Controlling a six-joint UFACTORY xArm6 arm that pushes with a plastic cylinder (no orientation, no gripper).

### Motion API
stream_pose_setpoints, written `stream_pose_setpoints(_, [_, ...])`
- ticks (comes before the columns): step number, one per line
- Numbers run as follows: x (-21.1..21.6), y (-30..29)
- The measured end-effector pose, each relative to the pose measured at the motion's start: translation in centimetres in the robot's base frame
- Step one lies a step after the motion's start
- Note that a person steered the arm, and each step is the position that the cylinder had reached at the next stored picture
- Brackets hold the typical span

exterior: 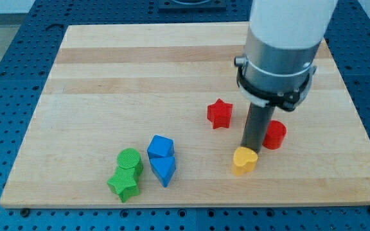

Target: Slide yellow heart to the right side of the blue triangle

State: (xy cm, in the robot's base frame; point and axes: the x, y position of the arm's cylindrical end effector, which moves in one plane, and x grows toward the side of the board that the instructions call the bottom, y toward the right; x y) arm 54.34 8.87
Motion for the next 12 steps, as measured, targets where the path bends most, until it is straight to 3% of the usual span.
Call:
stream_pose_setpoints(2, [0.8,2.8])
stream_pose_setpoints(4, [4.1,2.1])
stream_pose_setpoints(8, [3.3,2.8])
stream_pose_setpoints(10, [3.0,1.5])
stream_pose_setpoints(12, [3.0,-3.5])
